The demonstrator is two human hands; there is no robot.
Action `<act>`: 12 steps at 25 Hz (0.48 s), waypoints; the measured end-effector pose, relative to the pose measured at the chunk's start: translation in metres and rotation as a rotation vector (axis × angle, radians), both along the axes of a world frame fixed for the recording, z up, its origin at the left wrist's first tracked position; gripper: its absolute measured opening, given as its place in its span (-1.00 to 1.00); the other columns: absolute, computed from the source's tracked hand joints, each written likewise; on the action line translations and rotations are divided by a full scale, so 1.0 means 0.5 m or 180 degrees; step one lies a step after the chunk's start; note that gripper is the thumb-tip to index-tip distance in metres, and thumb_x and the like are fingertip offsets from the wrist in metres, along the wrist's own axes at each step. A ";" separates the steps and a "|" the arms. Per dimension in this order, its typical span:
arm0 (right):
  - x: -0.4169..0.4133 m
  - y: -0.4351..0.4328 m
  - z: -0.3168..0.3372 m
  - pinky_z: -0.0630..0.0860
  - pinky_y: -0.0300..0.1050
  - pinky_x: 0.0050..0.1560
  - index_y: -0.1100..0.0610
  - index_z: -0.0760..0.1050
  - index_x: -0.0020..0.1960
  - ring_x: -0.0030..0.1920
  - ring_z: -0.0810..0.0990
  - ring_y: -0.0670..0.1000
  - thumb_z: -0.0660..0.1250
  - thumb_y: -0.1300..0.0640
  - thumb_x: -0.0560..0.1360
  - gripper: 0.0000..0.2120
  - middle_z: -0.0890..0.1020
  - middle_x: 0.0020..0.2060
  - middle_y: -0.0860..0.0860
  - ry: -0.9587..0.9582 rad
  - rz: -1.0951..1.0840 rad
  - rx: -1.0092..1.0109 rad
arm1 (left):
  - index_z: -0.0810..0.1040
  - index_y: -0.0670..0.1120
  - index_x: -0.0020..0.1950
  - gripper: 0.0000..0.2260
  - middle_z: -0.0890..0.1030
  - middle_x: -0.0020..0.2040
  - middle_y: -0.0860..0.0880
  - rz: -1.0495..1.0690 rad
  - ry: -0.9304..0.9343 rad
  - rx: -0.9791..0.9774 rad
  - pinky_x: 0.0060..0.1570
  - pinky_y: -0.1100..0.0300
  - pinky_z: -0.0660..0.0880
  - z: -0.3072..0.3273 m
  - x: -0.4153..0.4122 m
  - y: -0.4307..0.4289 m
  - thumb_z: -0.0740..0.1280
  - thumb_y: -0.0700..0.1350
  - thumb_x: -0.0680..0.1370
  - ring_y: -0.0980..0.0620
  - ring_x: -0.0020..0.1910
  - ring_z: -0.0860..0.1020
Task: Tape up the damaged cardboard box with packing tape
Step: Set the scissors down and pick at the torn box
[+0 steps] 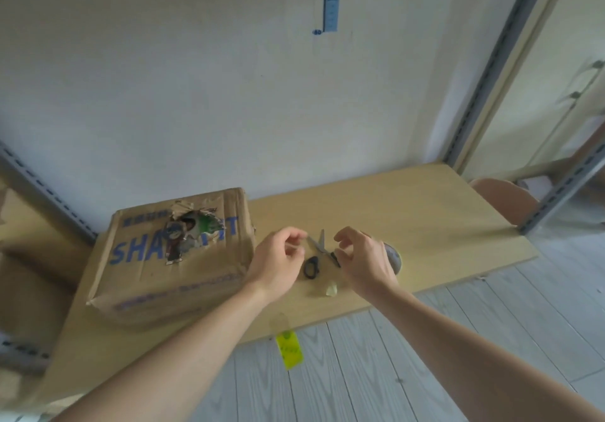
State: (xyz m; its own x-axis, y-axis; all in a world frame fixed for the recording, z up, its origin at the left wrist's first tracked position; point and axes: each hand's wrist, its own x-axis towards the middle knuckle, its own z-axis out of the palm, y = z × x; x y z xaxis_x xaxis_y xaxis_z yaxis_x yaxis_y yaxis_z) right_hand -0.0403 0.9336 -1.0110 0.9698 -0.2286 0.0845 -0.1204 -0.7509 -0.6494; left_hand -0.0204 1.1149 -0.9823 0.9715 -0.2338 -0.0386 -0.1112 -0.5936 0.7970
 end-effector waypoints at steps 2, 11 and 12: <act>0.009 0.047 0.023 0.42 -0.16 -0.22 0.05 0.59 0.08 -0.19 0.59 0.02 0.36 0.17 0.52 -0.85 0.66 -0.07 -0.04 -0.0198 0.0137 0.0103 | 0.58 0.06 0.18 -0.82 0.61 0.12 0.13 -0.0196 -0.0323 -0.0095 0.09 0.27 0.54 0.054 -0.005 0.047 0.33 -0.16 0.62 0.20 0.07 0.61; 0.034 0.273 0.066 0.47 -0.13 -0.22 0.00 0.56 0.02 -0.21 0.59 -0.02 0.28 0.07 0.56 -0.90 0.60 -0.07 -0.08 -0.0585 0.0727 0.0151 | 0.59 0.07 0.08 -0.74 0.64 0.05 0.16 0.0909 -0.0906 0.0036 -0.02 0.40 0.52 0.100 -0.029 0.372 0.26 -0.29 0.61 0.28 0.04 0.59; 0.034 0.279 0.063 0.48 -0.12 -0.22 0.01 0.55 0.01 -0.20 0.59 -0.01 0.27 0.07 0.57 -0.91 0.59 -0.07 -0.07 -0.0617 0.0707 0.0133 | 0.59 0.07 0.07 -0.74 0.63 0.05 0.16 0.0836 -0.0951 0.0119 -0.02 0.37 0.53 0.092 -0.032 0.385 0.27 -0.29 0.61 0.29 0.01 0.58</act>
State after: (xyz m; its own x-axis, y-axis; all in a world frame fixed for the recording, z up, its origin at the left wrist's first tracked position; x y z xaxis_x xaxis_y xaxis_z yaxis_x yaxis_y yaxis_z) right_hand -0.0236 1.0729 -0.9795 0.9632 -0.0199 0.2679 0.1730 -0.7171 -0.6751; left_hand -0.0363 1.3075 -0.9366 0.9678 0.0202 0.2509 -0.1754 -0.6607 0.7298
